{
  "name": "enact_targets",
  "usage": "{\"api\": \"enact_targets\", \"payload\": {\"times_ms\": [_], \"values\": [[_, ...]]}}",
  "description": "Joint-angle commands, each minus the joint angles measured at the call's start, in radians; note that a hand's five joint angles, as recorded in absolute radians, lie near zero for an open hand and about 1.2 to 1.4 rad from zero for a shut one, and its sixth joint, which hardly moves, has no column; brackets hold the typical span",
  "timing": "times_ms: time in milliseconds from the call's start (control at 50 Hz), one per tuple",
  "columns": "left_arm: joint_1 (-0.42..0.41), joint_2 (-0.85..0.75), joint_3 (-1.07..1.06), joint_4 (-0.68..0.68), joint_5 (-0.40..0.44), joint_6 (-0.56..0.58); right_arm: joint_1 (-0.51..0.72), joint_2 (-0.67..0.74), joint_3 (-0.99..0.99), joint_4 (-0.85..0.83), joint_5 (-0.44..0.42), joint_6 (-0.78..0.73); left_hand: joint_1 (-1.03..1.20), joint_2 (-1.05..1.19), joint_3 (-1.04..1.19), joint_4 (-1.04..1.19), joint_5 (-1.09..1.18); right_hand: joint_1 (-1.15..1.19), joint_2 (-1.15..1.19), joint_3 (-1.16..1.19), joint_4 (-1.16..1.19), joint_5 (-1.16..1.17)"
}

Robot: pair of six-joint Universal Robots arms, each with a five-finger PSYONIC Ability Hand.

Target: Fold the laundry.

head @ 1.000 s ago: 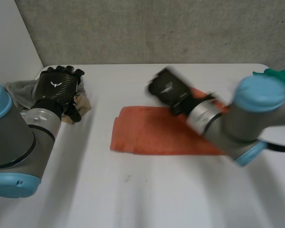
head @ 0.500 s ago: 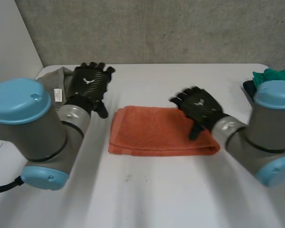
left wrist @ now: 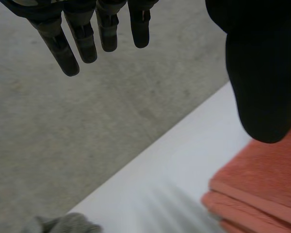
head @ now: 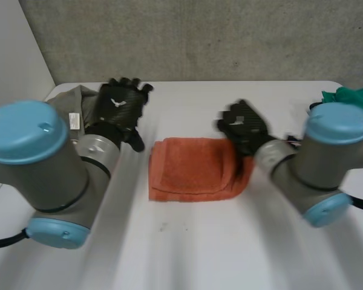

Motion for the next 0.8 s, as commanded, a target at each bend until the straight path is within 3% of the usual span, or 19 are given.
{"api": "enact_targets", "payload": {"times_ms": [20, 60, 80, 100, 120, 160, 260, 380, 480, 580, 680, 800], "values": [[0.053, 0.055, -0.037, 0.002, -0.001, -0.012, 0.172, 0.126, -0.016, -0.118, -0.22, 0.006, -0.004, -0.006, -0.013, -0.002, -0.021, 0.302, 0.217, 0.208, 0.198, 0.206], [0.056, 0.054, -0.036, 0.002, -0.003, -0.013, 0.18, 0.153, -0.029, -0.11, -0.225, 0.021, -0.004, -0.006, -0.013, -0.002, -0.021, 0.302, 0.217, 0.208, 0.198, 0.206], [0.056, 0.054, -0.033, 0.002, -0.001, -0.015, 0.18, 0.155, -0.029, -0.107, -0.224, 0.032, -0.001, -0.003, -0.01, 0.001, -0.018, 0.19, 0.105, 0.095, 0.086, 0.094], [0.055, 0.052, -0.028, 0.0, -0.003, -0.015, 0.18, 0.155, -0.028, -0.105, -0.224, 0.05, 0.007, 0.006, -0.001, 0.009, -0.009, -0.096, -0.181, -0.191, -0.2, -0.192], [0.055, 0.047, -0.023, 0.0, -0.003, -0.015, 0.177, 0.151, -0.023, -0.107, -0.228, 0.099, 0.016, 0.014, 0.008, 0.018, 0.0, -0.585, -0.669, -0.679, -0.688, -0.68], [0.055, 0.037, -0.01, 0.003, 0.001, -0.021, 0.163, 0.151, -0.023, -0.107, -0.219, 0.171, 0.019, 0.018, 0.011, 0.021, 0.003, -0.92, -1.005, -1.014, -1.023, -1.015], [0.035, -0.052, 0.073, 0.002, 0.005, -0.065, 0.027, 0.038, -0.005, -0.093, -0.14, 0.515, 0.025, 0.023, 0.017, 0.027, 0.009, -0.92, -1.005, -1.014, -1.023, -1.015], [-0.045, -0.204, 0.219, -0.001, 0.016, -0.108, -0.053, -0.087, 0.03, 0.006, -0.056, 0.768, 0.031, 0.029, 0.023, 0.033, 0.014, -0.92, -1.005, -1.014, -1.023, -1.015], [-0.094, -0.328, 0.325, -0.043, 0.06, -0.113, -0.093, -0.064, -0.015, 0.143, -0.055, 0.782, 0.031, 0.029, 0.023, 0.033, 0.014, -0.92, -1.005, -1.014, -1.023, -1.015], [-0.108, -0.446, 0.427, -0.164, 0.059, -0.116, -0.085, 0.063, -0.149, 0.272, -0.064, 0.78, 0.051, 0.05, 0.043, 0.053, 0.035, -0.92, -1.005, -1.014, -1.023, -1.015], [-0.096, -0.485, 0.441, -0.288, -0.03, -0.104, -0.079, 0.161, -0.25, 0.345, -0.105, 0.779, 0.046, 0.044, 0.037, 0.048, 0.029, -0.92, -1.005, -1.014, -1.023, -1.015], [-0.073, -0.474, 0.391, -0.308, -0.085, -0.047, -0.044, 0.262, -0.341, 0.411, -0.107, 0.711, 0.048, 0.047, 0.04, 0.05, 0.032, -0.92, -1.005, -1.014, -1.023, -1.015]]}}
